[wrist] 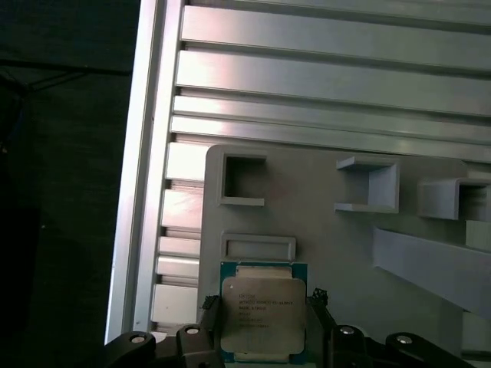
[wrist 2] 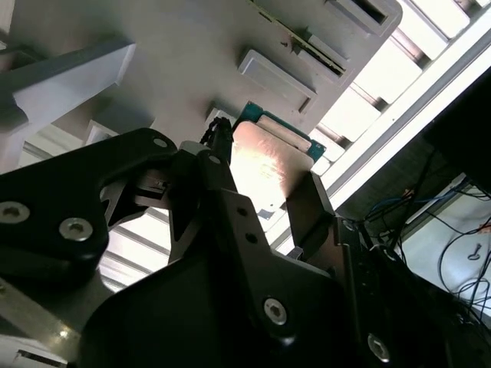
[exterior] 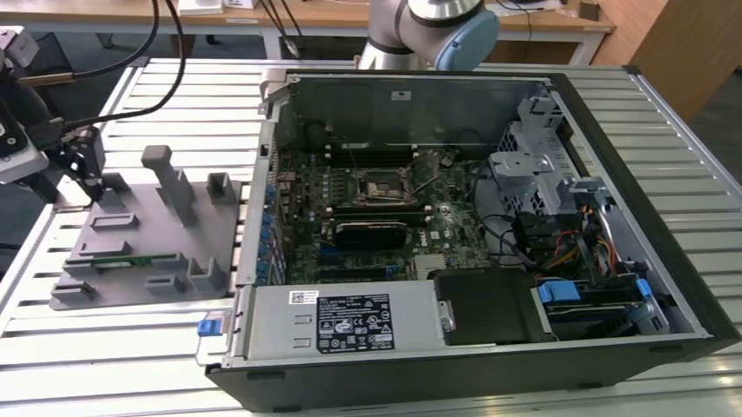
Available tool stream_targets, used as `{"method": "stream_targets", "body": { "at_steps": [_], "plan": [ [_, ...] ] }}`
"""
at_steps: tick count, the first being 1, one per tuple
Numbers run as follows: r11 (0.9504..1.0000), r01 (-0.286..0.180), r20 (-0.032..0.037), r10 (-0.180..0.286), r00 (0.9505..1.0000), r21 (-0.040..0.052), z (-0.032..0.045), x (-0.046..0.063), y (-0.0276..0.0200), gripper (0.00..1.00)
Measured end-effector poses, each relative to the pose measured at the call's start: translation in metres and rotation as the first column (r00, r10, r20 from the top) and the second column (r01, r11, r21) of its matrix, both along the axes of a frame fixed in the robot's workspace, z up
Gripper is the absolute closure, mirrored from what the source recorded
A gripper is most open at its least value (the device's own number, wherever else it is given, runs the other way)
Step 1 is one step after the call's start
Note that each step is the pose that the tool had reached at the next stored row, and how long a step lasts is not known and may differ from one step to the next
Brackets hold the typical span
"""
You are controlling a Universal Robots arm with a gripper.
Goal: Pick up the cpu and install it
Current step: 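Pick up the cpu and move it towards the insertion slot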
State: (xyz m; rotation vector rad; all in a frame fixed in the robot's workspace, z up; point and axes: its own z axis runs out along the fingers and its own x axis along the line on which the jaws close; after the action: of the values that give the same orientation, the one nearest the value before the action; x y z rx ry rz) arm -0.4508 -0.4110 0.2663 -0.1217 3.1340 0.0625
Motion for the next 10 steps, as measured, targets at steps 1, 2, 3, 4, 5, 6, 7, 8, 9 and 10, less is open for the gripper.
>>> {"method": "stream_targets", "body": {
  "at_steps": [1, 2, 3, 4, 5, 6, 7, 8, 9, 10],
  "plan": [
    [1.0, 0.0, -0.0001, 0.0, 1.0, -0.0001, 0.0009, 0.0, 0.0, 0.47],
    [1.0, 0.0, 0.0001, 0.0, 1.0, 0.0001, 0.0015, 0.0, 0.0, 0.47],
    [1.0, 0.0, -0.0001, 0.0, 1.0, 0.0, 0.0023, 0.0, 0.0, 0.47],
    [1.0, 0.0, -0.0001, 0.0, 1.0, -0.0001, 0.0032, 0.0, 0.0, 0.47],
    [1.0, 0.0, -0.0001, 0.0, 1.0, 0.0, 0.0041, 0.0, 0.0, 0.47],
    [1.0, 0.0, -0.0001, 0.0, 1.0, 0.0, 0.0051, 0.0, 0.0, 0.47],
    [1.0, 0.0, 0.0, 0.0, 1.0, 0.0, 0.0062, 0.0, 0.0, 0.47],
    [1.0, 0.0, -0.0002, 0.0, 1.0, -0.0001, 0.0077, 0.0, 0.0, 0.47],
    [1.0, 0.0, -0.0001, 0.0, 1.0, 0.0, 0.0088, 0.0, 0.0, 0.47],
    [1.0, 0.0, 0.0, 0.0, 1.0, 0.0, 0.0095, 0.0, 0.0, 0.47]
  ]
}}
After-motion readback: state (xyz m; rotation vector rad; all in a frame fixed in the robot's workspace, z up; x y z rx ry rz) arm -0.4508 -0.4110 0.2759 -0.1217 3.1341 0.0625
